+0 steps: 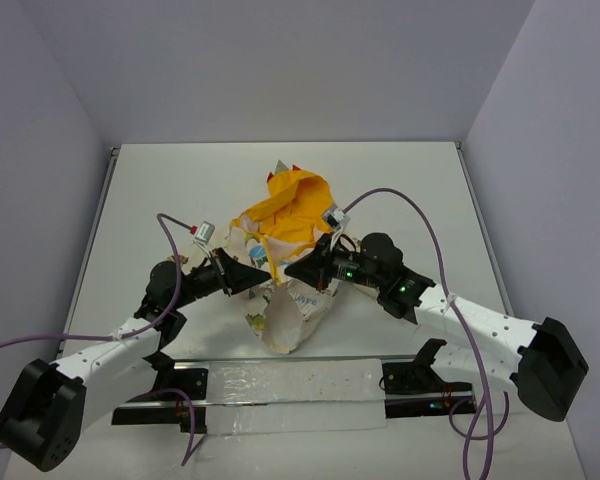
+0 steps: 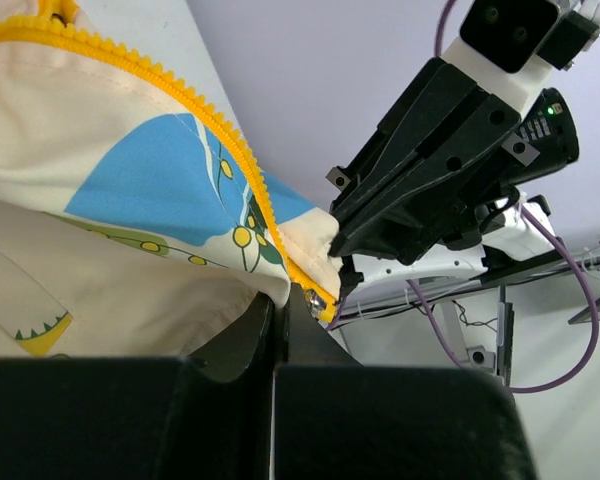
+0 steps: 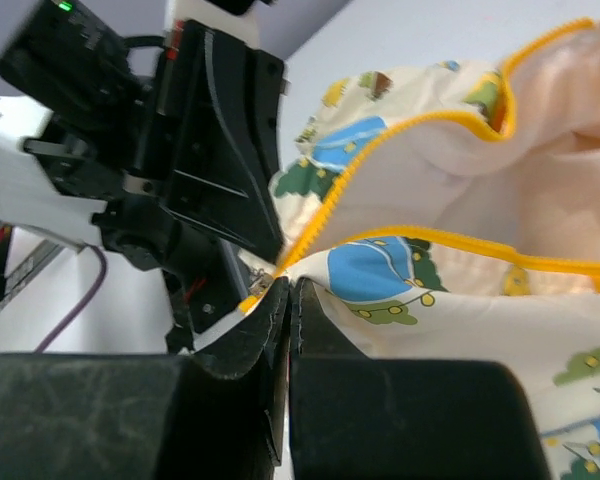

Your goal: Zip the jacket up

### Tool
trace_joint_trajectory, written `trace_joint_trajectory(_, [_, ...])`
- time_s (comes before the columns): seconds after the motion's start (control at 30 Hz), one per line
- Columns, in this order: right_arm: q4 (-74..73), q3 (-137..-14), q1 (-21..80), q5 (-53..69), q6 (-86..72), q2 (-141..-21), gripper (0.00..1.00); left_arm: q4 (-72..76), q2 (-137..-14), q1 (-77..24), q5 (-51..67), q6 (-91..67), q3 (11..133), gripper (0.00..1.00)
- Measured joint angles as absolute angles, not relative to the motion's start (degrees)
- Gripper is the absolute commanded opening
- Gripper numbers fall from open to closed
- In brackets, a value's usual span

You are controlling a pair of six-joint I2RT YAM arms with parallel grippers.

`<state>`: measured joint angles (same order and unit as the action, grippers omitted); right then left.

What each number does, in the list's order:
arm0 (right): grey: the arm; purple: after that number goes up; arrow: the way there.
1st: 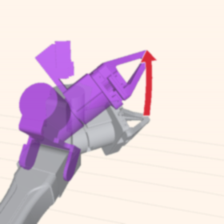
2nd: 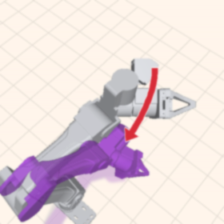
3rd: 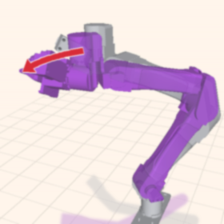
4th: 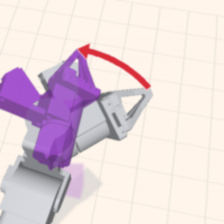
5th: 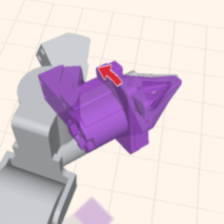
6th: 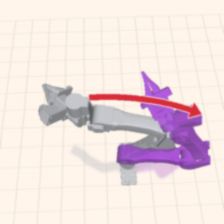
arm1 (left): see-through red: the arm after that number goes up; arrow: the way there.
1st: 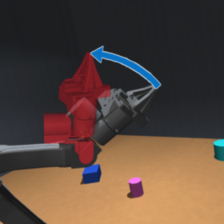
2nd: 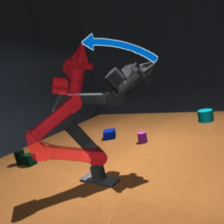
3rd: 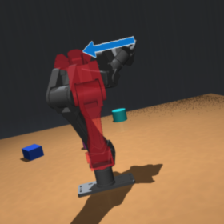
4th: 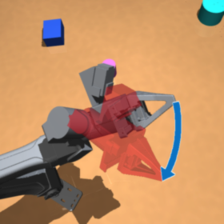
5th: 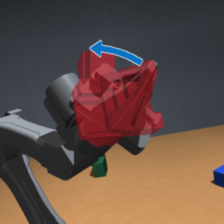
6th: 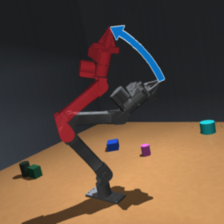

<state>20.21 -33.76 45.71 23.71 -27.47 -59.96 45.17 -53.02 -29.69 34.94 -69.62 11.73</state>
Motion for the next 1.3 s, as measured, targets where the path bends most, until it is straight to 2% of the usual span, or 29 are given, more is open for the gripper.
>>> trace_joint_trajectory(0.2, [8.0,-32.2,45.7,14.3,-25.0,-57.9,0.00,28.7,-50.1,-29.7,32.4,-63.5,16.5,0.00])
trace_joint_trajectory(0.33, [-4.3,-32.9,44.5,3.7,-25.8,-61.9,0.59,18.2,-47.3,-29.7,29.8,-60.3,17.2,0.00])
trace_joint_trajectory(0.4, [-9.3,-33.3,43.5,0.6,-26.4,-64.5,0.65,14.3,-45.6,-29.7,28.9,-59.4,17.2,0.00])
trace_joint_trajectory(0.53, [-16.2,-35.2,42.9,-1.0,-26.9,-65.1,0.65,10.3,-42.8,-29.7,27.6,-58.8,17.1,0.00])
trace_joint_trajectory(0.67, [-18.3,-42.8,42.9,1.6,-25.9,-62.9,0.63,9.7,-41.0,-29.9,27.4,-58.8,16.1,0.00])
trace_joint_trajectory(0.83, [-9.7,-49.2,42.9,10.6,-26.5,-62.3,0.62,9.7,-40.8,-29.9,27.5,-58.8,15.2,0.00])
trace_joint_trajectory(1.07, [1.5,-48.5,43.0,22.6,-31.7,-71.0,0.61,10.1,-40.2,-29.9,27.9,-58.8,14.6,0.00])
trace_joint_trajectory(1.3, [8.5,-48.1,43.2,29.6,-35.7,-76.4,0.61,11.3,-40.2,-29.9,28.8,-58.9,14.5,0.00])
